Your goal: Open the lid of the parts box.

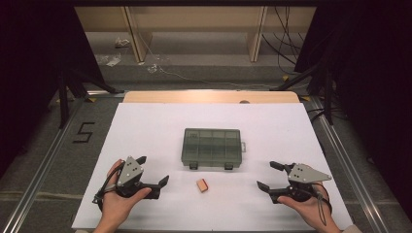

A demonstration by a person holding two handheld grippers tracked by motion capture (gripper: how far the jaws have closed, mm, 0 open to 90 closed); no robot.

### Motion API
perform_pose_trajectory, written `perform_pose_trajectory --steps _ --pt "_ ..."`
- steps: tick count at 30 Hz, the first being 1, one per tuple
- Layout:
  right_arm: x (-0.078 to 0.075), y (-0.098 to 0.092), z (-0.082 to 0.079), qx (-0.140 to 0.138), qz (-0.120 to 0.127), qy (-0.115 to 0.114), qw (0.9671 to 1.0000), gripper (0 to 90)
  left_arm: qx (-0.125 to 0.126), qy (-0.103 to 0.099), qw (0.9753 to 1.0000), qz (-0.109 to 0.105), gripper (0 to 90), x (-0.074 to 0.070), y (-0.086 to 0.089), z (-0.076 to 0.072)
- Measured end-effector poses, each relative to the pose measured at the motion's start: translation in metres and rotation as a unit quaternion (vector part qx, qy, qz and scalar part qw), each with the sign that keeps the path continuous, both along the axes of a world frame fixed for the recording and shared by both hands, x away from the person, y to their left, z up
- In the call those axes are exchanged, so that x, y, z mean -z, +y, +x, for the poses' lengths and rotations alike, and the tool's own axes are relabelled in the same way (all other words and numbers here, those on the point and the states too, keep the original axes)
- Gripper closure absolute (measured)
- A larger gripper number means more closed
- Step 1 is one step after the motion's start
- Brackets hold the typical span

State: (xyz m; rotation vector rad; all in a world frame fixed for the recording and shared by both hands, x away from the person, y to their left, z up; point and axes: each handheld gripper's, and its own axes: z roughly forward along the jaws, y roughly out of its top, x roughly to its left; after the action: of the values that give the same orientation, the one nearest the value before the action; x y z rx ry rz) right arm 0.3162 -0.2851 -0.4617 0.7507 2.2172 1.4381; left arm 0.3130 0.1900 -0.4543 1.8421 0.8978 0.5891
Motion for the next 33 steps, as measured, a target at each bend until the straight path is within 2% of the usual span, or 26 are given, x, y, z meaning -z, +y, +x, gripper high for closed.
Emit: perform_pose_trajectory --steps 6,10,12,13,14,15,16,17,18,19,20,22,23,24,25,26,27,28,29,30,31,33 --pt "0.001 0.000 0.001 0.000 -0.004 -0.007 1.0000 16.1 -0.005 0.001 0.9999 -0.011 2.8 0.000 0.003 0.002" --pt "0.001 0.001 0.002 0.006 -0.001 -0.012 0.9999 16.1 -0.015 -0.005 0.9998 -0.016 12.9 -0.002 0.005 0.000" --pt "0.000 0.002 0.004 0.006 0.001 -0.016 0.9999 17.6 -0.028 -0.014 0.9993 -0.021 25.7 -0.005 0.004 0.001" --pt "0.000 0.002 0.004 0.006 0.001 -0.016 0.9999 17.6 -0.028 -0.014 0.9993 -0.021 34.9 -0.005 0.004 0.001" --pt "-0.002 0.002 0.008 0.010 0.001 -0.027 0.9996 22.1 -0.038 -0.020 0.9988 -0.022 44.7 -0.008 0.003 0.001" --pt "-0.004 0.002 0.011 0.013 0.002 -0.031 0.9994 28.8 -0.045 -0.030 0.9985 -0.012 52.7 -0.013 0.000 0.004" --pt "-0.006 0.002 0.014 0.015 0.006 -0.036 0.9992 37.3 -0.045 -0.030 0.9985 -0.012 64.7 -0.013 0.000 0.004" --pt "-0.007 0.002 0.017 0.017 0.008 -0.038 0.9991 48.9 -0.051 -0.028 0.9982 0.009 72.4 -0.015 -0.004 0.008" --pt "-0.009 0.002 0.021 0.018 0.007 -0.035 0.9992 61.7 -0.045 -0.016 0.9988 0.014 78.4 -0.015 -0.007 0.012" --pt "-0.011 0.002 0.026 0.019 -0.009 -0.028 0.9994 70.3 -0.044 -0.009 0.9988 0.019 82.7 -0.014 -0.010 0.015" --pt "-0.011 0.002 0.029 0.025 -0.014 -0.027 0.9992 78.6 -0.046 0.000 0.9986 0.027 86.4 -0.013 -0.014 0.019" --pt "-0.012 0.005 0.039 0.028 -0.020 -0.015 0.9993 88.9 -0.042 0.026 0.9977 0.047 89.5 -0.009 -0.022 0.032" --pt "-0.011 0.009 0.045 0.029 -0.027 -0.008 0.9992 90.0 -0.042 0.026 0.9977 0.047 89.5 -0.009 -0.022 0.032" --pt "-0.010 0.011 0.049 0.029 -0.030 0.000 0.9991 90.0 -0.036 0.045 0.9964 0.062 89.6 -0.004 -0.029 0.042" --pt "-0.008 0.014 0.054 0.024 -0.036 0.011 0.9990 90.0 -0.035 0.051 0.9954 0.073 89.6 -0.001 -0.033 0.049" --pt "-0.006 0.018 0.059 0.023 -0.041 0.020 0.9987 90.0 -0.035 0.051 0.9954 0.073 89.6 -0.001 -0.033 0.049" --pt "-0.006 0.018 0.059 0.023 -0.041 0.020 0.9987 90.0 -0.033 0.062 0.9936 0.088 89.6 0.002 -0.036 0.057" --pt "0.001 0.025 0.070 0.017 -0.053 0.047 0.9974 90.0 -0.029 0.078 0.9922 0.093 89.6 0.008 -0.040 0.068" --pt "0.004 0.028 0.074 0.016 -0.057 0.055 0.9968 90.0 -0.029 0.078 0.9922 0.093 89.6 0.008 -0.040 0.068" --pt "0.006 0.030 0.078 0.012 -0.062 0.065 0.9959 90.0 -0.027 0.089 0.9905 0.102 89.6 0.013 -0.043 0.075" --pt "0.009 0.032 0.080 0.007 -0.066 0.077 0.9949 90.0 -0.026 0.090 0.9900 0.105 89.6 0.014 -0.043 0.076" --pt "0.011 0.034 0.084 0.007 -0.071 0.086 0.9938 90.0 -0.026 0.094 0.9893 0.108 89.6 0.017 -0.044 0.080"
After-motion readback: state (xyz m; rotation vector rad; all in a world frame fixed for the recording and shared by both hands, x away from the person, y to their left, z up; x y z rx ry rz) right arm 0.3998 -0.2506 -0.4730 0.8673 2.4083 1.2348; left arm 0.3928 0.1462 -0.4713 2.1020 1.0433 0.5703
